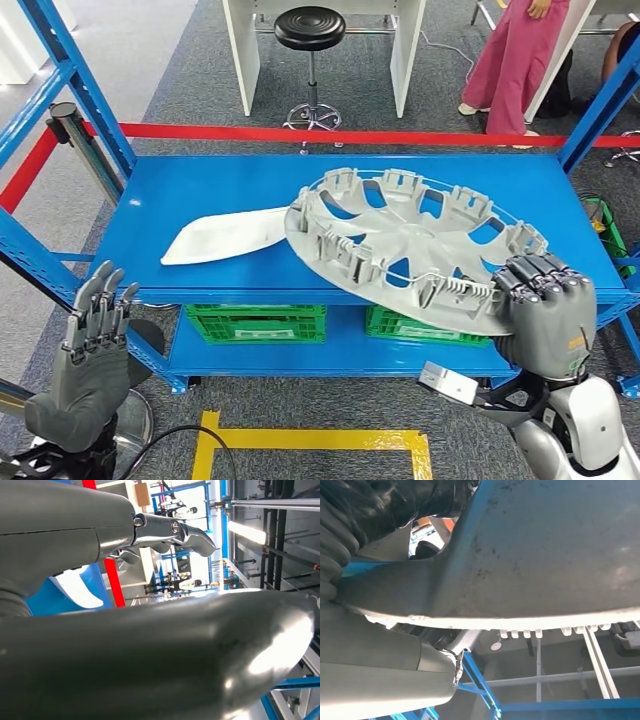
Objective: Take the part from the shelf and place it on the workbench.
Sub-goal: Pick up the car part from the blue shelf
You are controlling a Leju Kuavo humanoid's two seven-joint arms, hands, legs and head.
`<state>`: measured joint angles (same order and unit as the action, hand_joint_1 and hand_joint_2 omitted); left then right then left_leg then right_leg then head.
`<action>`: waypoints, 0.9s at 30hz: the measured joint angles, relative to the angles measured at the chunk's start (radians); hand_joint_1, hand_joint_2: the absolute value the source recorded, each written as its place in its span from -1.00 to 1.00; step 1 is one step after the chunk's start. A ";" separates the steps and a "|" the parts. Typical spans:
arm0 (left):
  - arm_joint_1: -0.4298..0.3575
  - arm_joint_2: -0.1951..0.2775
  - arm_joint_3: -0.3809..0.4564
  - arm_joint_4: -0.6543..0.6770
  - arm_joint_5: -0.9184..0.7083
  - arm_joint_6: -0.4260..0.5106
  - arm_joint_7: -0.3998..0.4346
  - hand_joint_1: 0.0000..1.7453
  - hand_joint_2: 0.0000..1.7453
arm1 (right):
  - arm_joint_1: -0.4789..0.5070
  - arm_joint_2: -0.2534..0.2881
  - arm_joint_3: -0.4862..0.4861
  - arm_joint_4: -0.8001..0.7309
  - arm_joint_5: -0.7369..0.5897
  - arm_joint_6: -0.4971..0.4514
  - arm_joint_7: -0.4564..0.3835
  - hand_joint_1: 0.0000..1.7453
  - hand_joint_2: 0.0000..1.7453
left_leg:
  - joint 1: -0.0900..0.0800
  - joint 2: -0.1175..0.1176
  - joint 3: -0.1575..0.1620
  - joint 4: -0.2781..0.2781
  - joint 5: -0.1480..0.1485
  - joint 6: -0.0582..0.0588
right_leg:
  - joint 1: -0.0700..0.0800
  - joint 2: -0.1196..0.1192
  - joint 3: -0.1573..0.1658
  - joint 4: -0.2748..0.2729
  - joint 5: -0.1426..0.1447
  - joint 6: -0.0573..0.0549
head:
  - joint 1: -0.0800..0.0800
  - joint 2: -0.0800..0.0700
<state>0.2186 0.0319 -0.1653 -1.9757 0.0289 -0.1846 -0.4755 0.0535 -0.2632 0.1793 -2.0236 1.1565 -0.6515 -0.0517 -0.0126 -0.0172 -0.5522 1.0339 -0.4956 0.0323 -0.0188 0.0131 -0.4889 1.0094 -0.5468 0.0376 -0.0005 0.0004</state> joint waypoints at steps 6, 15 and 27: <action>0.005 0.000 0.008 -0.005 -0.006 0.000 -0.003 -1.00 -1.00 | 0.000 0.000 0.011 -0.003 -0.027 0.002 -0.007 1.00 1.00 | -0.004 0.000 -0.003 0.001 0.000 0.010 | -0.004 0.000 0.000 -0.006 0.005 0.009 | 0.000 0.000; 0.011 -0.004 0.010 -0.013 -0.008 -0.001 -0.006 -1.00 -1.00 | 0.000 0.000 0.012 -0.009 -0.038 0.003 -0.014 1.00 1.00 | 0.011 0.008 0.006 -0.027 0.017 0.026 | -0.009 -0.007 -0.172 0.242 -0.047 0.028 | 0.008 0.000; 0.015 -0.004 0.011 -0.019 -0.008 -0.001 -0.004 -1.00 -1.00 | 0.001 0.001 0.018 -0.013 -0.043 0.006 -0.019 1.00 1.00 | 0.016 0.008 -0.104 0.214 -0.111 -0.038 | -0.008 -0.011 -0.107 0.045 0.058 -0.024 | -0.002 0.000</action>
<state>0.2331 0.0277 -0.1541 -1.9946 0.0213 -0.1857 -0.4791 0.0546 -0.2621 0.1976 -2.0363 1.1134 -0.6454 -0.0708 0.0030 -0.0095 -0.6563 1.2476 -0.6066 -0.0056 -0.0269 0.0020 -0.5957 1.0543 -0.4893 0.0141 -0.0030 0.0004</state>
